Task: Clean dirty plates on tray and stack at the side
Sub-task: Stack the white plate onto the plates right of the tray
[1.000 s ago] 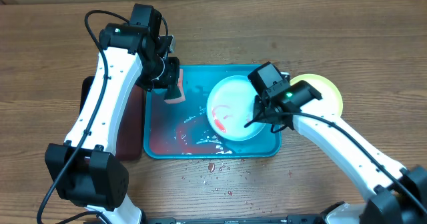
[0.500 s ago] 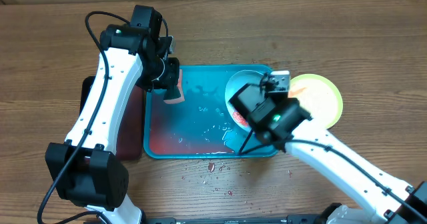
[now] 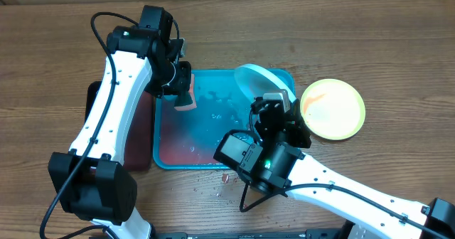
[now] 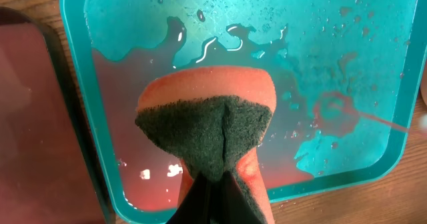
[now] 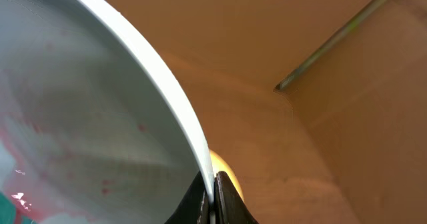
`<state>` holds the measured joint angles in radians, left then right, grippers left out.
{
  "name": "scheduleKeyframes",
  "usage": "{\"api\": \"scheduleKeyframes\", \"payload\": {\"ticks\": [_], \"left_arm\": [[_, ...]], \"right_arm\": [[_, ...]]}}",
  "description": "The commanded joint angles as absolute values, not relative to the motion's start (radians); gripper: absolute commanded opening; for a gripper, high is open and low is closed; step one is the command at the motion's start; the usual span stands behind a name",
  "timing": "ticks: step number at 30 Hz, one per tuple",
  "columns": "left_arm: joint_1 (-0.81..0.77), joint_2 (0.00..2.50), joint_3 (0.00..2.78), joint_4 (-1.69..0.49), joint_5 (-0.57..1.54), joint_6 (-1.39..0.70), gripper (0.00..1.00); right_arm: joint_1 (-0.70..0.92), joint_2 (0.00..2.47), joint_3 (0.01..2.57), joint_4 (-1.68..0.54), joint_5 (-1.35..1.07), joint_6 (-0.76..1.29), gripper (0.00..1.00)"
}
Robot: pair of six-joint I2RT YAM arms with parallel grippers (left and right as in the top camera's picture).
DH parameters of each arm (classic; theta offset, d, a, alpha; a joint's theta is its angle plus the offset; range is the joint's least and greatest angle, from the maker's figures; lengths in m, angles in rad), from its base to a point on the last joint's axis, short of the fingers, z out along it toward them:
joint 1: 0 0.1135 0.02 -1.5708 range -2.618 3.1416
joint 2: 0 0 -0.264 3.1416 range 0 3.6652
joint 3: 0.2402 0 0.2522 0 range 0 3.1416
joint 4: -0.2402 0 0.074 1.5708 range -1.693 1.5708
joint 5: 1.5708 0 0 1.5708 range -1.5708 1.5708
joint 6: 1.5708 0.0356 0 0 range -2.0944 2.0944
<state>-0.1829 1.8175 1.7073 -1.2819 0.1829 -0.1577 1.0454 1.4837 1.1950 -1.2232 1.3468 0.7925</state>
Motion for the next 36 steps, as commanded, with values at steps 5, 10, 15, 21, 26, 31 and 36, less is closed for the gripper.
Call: {"api": "scheduleKeyframes", "payload": {"ticks": [5, 10, 15, 21, 26, 31, 36], "left_arm": [[-0.178, 1.811, 1.703, -1.279, 0.176, -0.173, 0.04], [-0.178, 1.811, 1.703, -1.279, 0.176, -0.173, 0.04], [-0.178, 1.811, 1.703, -1.278, 0.172, -0.173, 0.04], [-0.178, 1.811, 1.703, -1.277, 0.146, -0.173, 0.04], [-0.178, 1.811, 1.703, -1.281, 0.146, -0.173, 0.04], [-0.178, 1.811, 1.703, -1.285, 0.146, -0.173, 0.04], [-0.180, 1.811, 1.703, -1.284, 0.147, -0.173, 0.04]], "right_arm": [[1.065, 1.459, 1.219, -1.217, 1.499, 0.848, 0.04], [1.029, 1.459, 1.217, -1.219, 1.281, 0.936, 0.04], [0.871, 1.459, 1.216, -1.229, 0.861, 0.999, 0.04], [0.614, 1.459, 1.211, -1.143, 0.519, 0.812, 0.04], [0.340, 1.459, 1.205, -1.040, 0.224, 0.693, 0.04], [0.056, 1.479, 1.177, -1.003, 0.038, 0.630, 0.04], [-0.134, 1.508, 1.100, -0.947, -0.031, 0.570, 0.04]]}}
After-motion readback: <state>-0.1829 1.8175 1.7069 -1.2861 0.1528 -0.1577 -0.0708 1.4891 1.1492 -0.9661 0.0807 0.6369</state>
